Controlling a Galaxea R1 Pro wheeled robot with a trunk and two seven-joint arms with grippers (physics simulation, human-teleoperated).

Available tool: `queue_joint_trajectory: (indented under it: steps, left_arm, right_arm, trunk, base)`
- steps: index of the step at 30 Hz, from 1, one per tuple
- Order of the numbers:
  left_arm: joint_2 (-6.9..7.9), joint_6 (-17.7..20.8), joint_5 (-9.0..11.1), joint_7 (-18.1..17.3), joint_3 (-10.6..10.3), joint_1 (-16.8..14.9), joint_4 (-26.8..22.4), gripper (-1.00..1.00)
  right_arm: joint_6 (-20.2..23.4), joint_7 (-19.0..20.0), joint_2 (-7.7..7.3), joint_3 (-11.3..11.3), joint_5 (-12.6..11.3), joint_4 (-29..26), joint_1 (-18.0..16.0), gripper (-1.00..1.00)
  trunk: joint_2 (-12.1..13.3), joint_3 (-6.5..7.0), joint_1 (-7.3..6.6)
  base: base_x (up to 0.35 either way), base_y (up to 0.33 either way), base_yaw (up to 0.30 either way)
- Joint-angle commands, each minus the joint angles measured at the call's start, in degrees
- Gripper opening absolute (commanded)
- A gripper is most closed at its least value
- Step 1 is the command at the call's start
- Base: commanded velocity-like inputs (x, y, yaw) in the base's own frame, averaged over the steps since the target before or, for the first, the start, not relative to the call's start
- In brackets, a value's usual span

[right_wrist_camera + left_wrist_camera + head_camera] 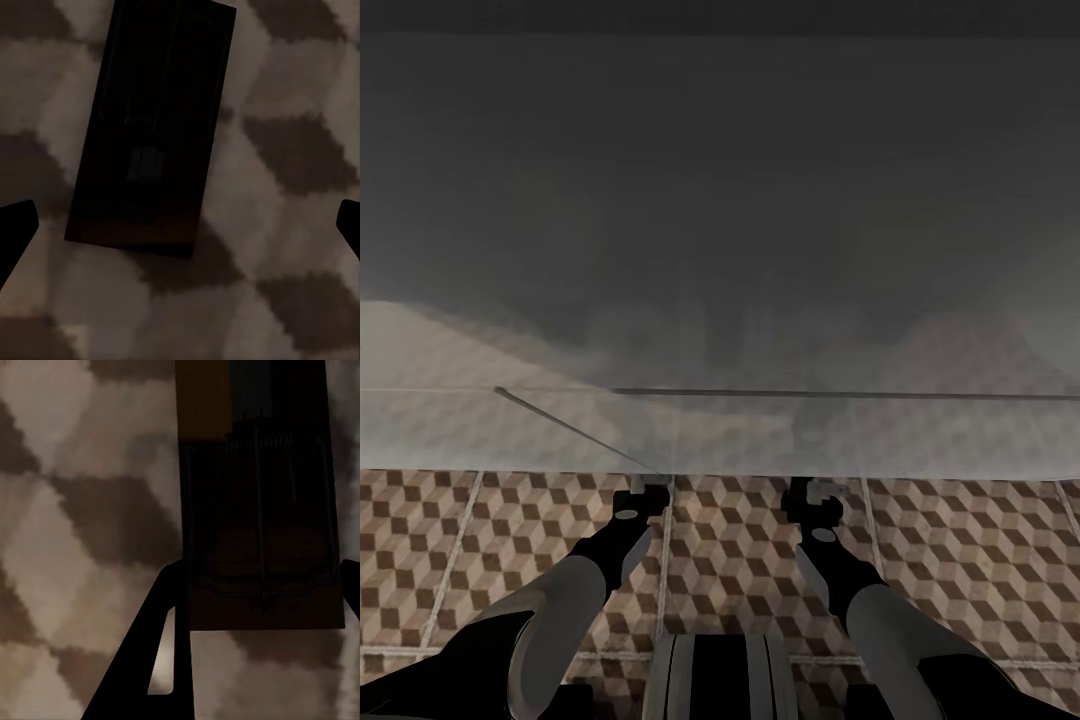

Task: Take the four mousetraps from the cabinet in the bathroom and place them on the bathroom floor. Make sure all four end up on the same floor surface, and ensure that at least two of them are either under or directly next to the same bathroom sink.

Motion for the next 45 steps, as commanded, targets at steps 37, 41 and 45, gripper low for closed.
queue_joint_trajectory:
  steps: [37,41,45]
  left_arm:
    - [-0.04,-0.39,-0.37,0.02,1.26,0.01,1.02,1.00]
    - [-0.04,-1.63,-0.37,0.02,1.27,0.00,0.99,1.00]
    - [-0.04,-2.42,-0.37,0.02,1.25,-0.01,0.98,1.00]
  right_arm:
    - [-0.19,-0.32,-0.02,0.18,0.06,0.06,-0.02,1.00]
    - [-0.19,-0.33,-0.05,0.18,0.06,0.06,-0.02,1.00]
    - [-0.19,-0.33,-0.05,0.18,0.06,0.06,-0.03,1.00]
  trunk:
    - [0.00,-0.03,0.01]
    - [0.00,-0.03,0.01]
    - [0.00,-0.03,0.01]
  base:
    - [0.000,0.000,0.000]
    - [0.000,0.000,0.000]
    - [0.000,0.000,0.000]
